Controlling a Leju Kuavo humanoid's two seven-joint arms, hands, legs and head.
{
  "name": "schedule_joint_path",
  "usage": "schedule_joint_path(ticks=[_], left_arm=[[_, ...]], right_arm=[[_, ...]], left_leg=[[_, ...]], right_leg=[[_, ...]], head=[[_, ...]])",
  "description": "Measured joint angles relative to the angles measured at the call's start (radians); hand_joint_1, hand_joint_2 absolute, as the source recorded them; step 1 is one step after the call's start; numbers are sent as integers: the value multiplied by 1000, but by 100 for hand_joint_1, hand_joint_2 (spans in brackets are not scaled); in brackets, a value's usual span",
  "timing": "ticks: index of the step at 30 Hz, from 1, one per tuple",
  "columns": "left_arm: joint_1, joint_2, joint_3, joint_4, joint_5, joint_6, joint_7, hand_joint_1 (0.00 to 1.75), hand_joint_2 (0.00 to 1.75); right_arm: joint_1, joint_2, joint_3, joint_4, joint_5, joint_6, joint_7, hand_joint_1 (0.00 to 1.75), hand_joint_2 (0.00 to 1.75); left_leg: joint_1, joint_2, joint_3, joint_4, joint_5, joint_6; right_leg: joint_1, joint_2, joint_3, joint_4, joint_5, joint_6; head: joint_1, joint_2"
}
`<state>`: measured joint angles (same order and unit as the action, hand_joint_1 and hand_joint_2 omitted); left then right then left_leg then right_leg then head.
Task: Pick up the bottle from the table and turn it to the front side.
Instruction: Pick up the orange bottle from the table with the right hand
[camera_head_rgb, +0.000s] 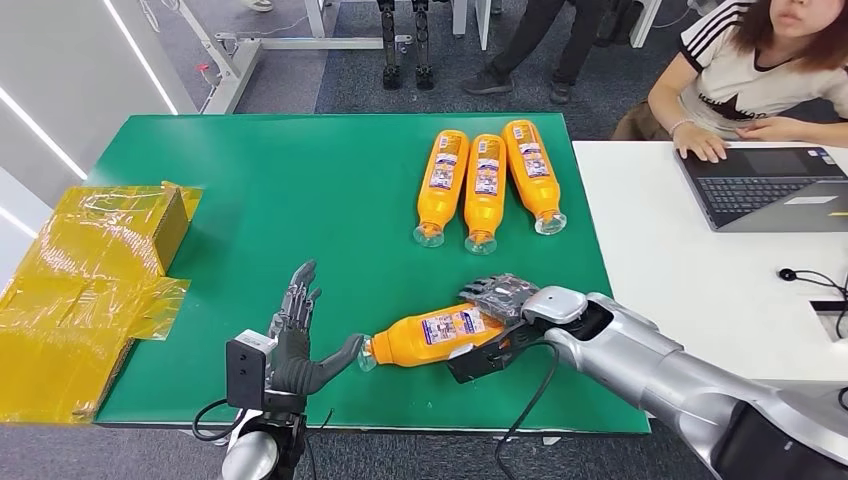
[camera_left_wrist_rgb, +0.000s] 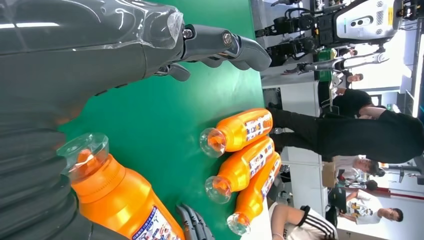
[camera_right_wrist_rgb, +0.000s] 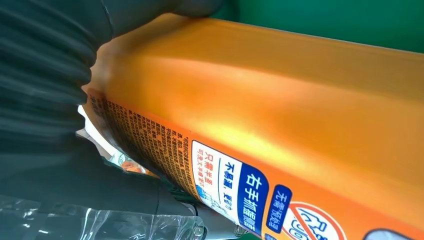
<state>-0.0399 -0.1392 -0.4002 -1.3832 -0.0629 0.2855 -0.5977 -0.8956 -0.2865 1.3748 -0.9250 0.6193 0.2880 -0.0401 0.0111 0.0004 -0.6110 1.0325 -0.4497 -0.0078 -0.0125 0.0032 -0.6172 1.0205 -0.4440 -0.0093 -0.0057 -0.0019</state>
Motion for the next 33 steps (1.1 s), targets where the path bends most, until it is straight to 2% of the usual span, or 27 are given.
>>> schedule_joint_path(ticks=[1,3,7,15,28,33], left_arm=[[0,0,0,0,0,-1,0,0,175],[-2,0,0,0,0,-2,0,0,175],[-5,1,0,0,0,-8,0,0,175],[-4,3,0,0,-2,-7,1,0,175],[20,5,0,-17,-7,18,6,0,175],[39,10,9,-44,-26,42,9,0,175]], right_arm=[[0,0,-2,-1,-1,5,-2,171,175],[-2,-2,-9,-5,-9,19,-8,175,175],[5,-6,-36,-7,-38,21,-22,175,175],[97,-9,-168,15,-132,-69,-71,175,175],[190,-12,-286,-2,-103,-101,-82,175,175],[247,-4,-370,-18,-207,-145,-146,175,175]], left_leg=[[0,0,0,0,0,0],[0,0,0,0,0,0],[0,0,0,0,0,0],[0,0,0,0,-1,0],[0,0,6,0,-1,0],[0,-1,5,0,-1,0]], right_leg=[[0,0,0,0,0,0],[0,0,0,0,0,0],[0,0,0,0,0,0],[0,0,0,0,0,0],[0,0,6,-1,-1,0],[0,-1,7,0,-1,0]], head=[[0,0],[0,0],[0,0],[0,0],[0,0],[0,0]])
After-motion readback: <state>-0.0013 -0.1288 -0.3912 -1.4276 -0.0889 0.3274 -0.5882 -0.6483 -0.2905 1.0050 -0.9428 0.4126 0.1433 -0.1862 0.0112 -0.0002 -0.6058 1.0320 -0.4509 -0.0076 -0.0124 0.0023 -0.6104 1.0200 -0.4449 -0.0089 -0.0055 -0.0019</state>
